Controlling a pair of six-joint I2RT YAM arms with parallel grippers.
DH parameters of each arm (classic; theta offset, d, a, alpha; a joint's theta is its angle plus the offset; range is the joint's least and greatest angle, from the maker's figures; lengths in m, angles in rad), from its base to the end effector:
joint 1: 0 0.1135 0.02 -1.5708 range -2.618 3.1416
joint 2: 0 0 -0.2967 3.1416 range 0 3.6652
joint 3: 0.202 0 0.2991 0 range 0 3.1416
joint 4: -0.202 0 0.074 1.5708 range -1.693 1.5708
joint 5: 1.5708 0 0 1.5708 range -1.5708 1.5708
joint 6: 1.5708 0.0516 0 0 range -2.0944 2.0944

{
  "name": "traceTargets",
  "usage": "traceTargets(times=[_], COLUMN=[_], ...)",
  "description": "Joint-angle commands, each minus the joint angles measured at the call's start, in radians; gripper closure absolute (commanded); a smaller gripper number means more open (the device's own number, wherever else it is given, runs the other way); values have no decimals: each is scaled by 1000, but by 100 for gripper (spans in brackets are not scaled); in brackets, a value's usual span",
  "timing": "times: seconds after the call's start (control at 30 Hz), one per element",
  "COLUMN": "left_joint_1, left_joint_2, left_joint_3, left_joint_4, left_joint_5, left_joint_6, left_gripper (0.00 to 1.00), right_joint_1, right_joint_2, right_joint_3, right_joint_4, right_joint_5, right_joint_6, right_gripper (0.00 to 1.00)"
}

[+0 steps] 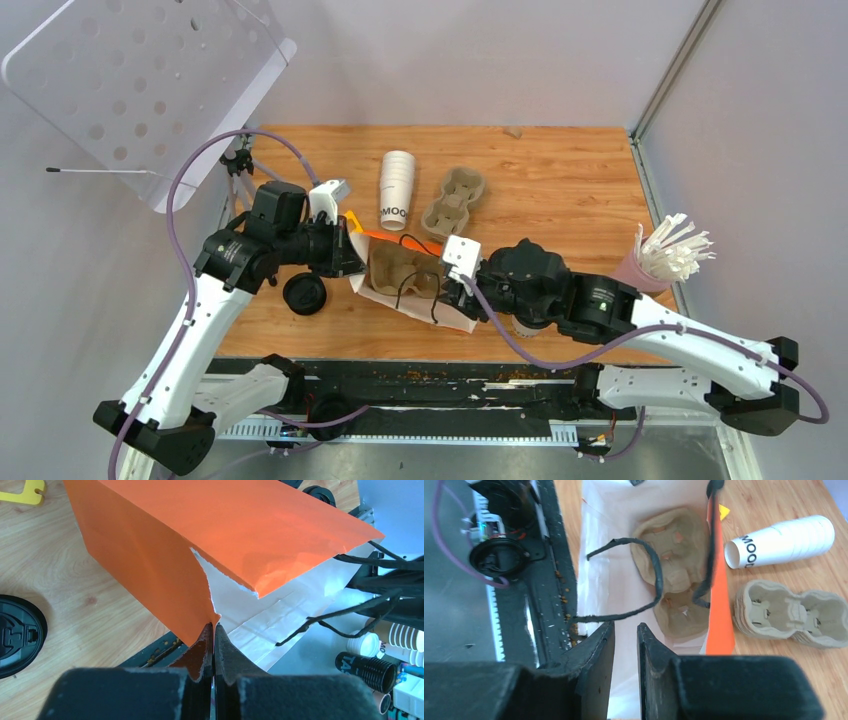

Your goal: Pack the takeout coffee

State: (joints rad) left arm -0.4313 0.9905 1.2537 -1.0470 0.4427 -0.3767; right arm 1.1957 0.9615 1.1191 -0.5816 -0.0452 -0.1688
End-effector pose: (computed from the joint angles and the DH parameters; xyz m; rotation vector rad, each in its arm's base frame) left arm 0.1816 -0.1079 0.4106 0.2939 2.4282 -0.9014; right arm 0.0874 0.2284 0.4104 -1.3251 1.5833 0.6955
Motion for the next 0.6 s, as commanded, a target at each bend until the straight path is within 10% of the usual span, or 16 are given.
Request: traceTargets(times=[0.0,0.57], left_joint_1=[-4,-4], left_joint_2=[-20,-53], left_joint_3=[-1,-60], left_joint_4=[47,91], left_joint_5=[4,28], left_joint_6=[-18,-80], left_gripper=[98,98], right_joint_1=[8,35], right_joint_2=[41,168], right_joint_3=[-19,-68], right_joint_4=[84,271], right_joint_5=[129,13], right_joint_6=[-53,-304], right_gripper=[76,73])
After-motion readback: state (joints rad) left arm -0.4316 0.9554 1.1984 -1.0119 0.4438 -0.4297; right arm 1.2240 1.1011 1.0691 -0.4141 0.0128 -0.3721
